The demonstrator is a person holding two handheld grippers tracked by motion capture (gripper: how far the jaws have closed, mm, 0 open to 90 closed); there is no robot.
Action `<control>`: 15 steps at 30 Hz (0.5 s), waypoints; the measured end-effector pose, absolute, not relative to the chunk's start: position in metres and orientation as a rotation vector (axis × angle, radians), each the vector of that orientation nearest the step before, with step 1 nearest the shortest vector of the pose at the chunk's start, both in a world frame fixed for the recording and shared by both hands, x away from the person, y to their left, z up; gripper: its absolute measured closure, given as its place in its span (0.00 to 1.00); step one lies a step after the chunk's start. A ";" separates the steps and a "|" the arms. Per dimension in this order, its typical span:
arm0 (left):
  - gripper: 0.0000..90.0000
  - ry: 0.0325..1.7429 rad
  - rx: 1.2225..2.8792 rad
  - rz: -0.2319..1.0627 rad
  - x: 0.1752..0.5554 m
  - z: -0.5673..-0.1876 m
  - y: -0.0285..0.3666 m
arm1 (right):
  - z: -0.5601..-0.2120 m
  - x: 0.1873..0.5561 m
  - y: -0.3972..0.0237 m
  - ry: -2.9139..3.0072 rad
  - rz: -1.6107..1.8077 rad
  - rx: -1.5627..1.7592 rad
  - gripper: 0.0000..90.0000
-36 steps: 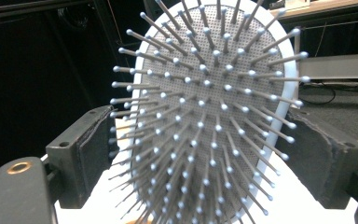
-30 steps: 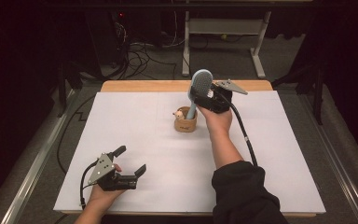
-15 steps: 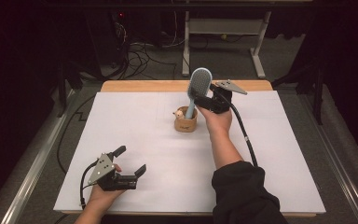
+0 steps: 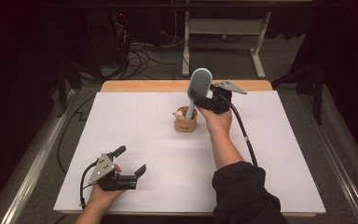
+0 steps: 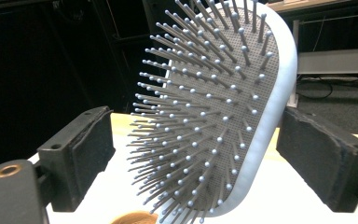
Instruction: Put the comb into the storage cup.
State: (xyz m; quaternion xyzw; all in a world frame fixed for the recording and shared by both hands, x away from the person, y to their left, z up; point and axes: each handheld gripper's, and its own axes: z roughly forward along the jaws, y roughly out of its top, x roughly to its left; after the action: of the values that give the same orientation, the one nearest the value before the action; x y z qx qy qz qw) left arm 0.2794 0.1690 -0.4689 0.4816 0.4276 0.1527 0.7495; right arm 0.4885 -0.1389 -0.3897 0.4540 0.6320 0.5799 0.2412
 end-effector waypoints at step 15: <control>0.00 0.935 1.056 0.335 0.280 -0.469 0.169 | -0.390 0.489 -0.141 1.781 1.559 1.225 0.00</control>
State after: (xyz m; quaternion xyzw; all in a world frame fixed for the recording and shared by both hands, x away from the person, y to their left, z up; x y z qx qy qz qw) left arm 0.2795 0.1686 -0.4692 0.4829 0.4275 0.1534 0.7487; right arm 0.4892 -0.1413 -0.3903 0.4467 0.6495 0.5683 0.2360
